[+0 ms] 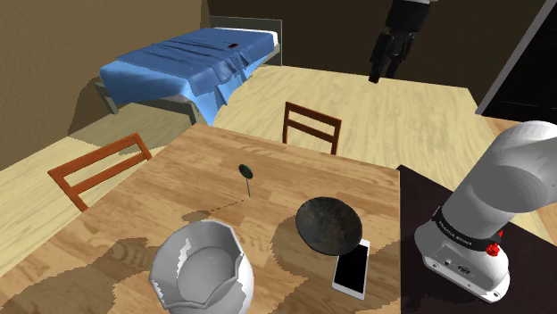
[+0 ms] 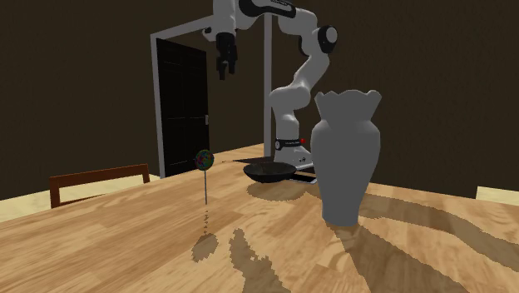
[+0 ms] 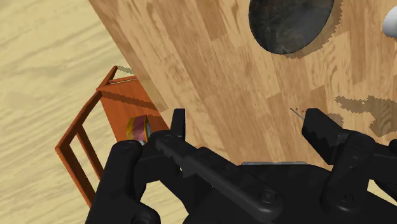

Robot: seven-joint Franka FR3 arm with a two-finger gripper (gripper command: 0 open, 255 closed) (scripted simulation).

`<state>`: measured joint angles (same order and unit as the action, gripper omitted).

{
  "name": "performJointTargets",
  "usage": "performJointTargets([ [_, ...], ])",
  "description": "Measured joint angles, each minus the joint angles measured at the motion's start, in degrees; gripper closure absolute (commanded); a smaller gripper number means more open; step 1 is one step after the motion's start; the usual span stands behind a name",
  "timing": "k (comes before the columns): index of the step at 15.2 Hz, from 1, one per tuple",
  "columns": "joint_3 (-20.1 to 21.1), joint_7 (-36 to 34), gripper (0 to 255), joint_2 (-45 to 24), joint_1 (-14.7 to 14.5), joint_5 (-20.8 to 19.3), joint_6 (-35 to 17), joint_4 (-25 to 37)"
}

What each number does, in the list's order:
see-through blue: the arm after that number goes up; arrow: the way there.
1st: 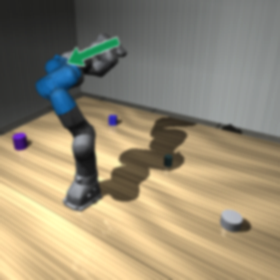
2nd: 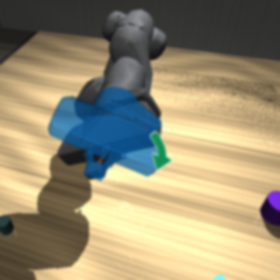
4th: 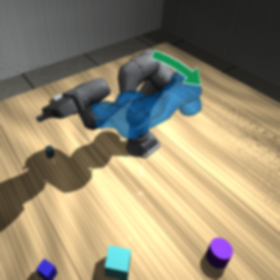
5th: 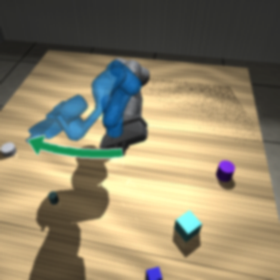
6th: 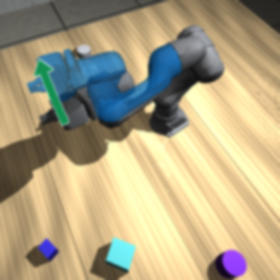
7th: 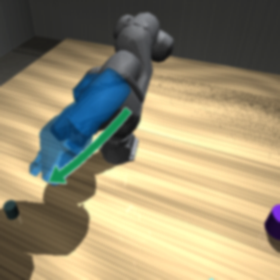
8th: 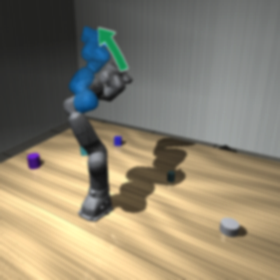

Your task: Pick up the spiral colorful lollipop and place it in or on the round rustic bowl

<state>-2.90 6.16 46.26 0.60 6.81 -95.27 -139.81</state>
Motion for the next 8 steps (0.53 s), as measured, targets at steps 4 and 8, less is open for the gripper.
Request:
performJointTargets([
  [4,2.4,-4.5,0,-0.6,-0.2,2.6,-2.6,-2.3],
  [8,6.7,-12.6,0,-3.5,-0.6,7.5,-7.4,-4.3],
])
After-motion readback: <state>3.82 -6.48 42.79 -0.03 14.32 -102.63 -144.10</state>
